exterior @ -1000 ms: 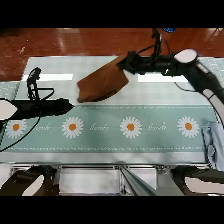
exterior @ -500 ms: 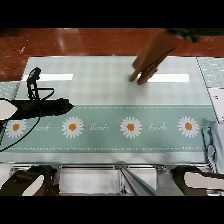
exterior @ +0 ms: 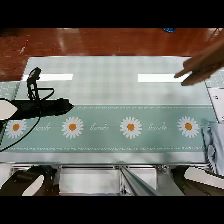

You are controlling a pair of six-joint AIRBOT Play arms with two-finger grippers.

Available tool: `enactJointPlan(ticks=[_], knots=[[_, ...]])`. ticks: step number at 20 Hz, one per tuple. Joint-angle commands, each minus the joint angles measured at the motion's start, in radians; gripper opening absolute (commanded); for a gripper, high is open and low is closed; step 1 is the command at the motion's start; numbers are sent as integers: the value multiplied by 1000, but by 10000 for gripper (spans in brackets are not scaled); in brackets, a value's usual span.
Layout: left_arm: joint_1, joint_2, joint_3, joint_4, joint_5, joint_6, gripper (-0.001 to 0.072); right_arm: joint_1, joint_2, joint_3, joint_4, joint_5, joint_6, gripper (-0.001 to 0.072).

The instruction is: Fold the shirts.

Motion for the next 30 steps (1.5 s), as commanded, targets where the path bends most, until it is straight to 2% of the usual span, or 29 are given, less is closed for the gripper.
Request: enactJointPlan(ticks=[1,5,10,12,14,15,17,18,20,22,23,24,25,27,28,30], knots=[[-1,-1,-1,0,-3,0,28,-138,76,-60,-213,177,35,24],[0,-1,-1,0,-3,1,28,-322,240,-311,-253,199,9,24],[0,-1,-1,0,2,1,28,-645,416,-573,-359,235,-28,24],[-1,-1,-1,0,1,1,28,-723,481,-653,-511,262,-14,24],[-1,-1,-1,0,0,2,28,-721,537,-719,-735,282,8,26],[-1,-1,-1,0,0,13,28,-702,556,-739,-797,280,7,62],[0,-1,-1,0,1,36,27,-645,560,-771,-893,287,-25,376],[0,-1,-1,0,3,39,28,-618,560,-782,-931,283,-29,402],[0,-1,-1,0,49,39,28,-569,549,-783,-969,242,-33,402],[5,-1,15,0,152,90,28,-526,526,-781,-915,163,-40,397],[12,-5,48,0,188,124,28,-493,514,-778,-842,113,-44,336],[21,-16,108,0,214,142,28,-453,499,-766,-726,49,-55,202],[29,-41,193,0,229,148,27,-391,474,-738,-537,-46,-79,22],[23,-125,409,0,193,169,27,-163,436,-681,-142,-263,-250,24],[5,-184,538,0,146,179,26,4,414,-639,-96,-375,-267,24],[-46,-298,747,6,39,185,26,328,345,-557,-234,-484,-246,24]])
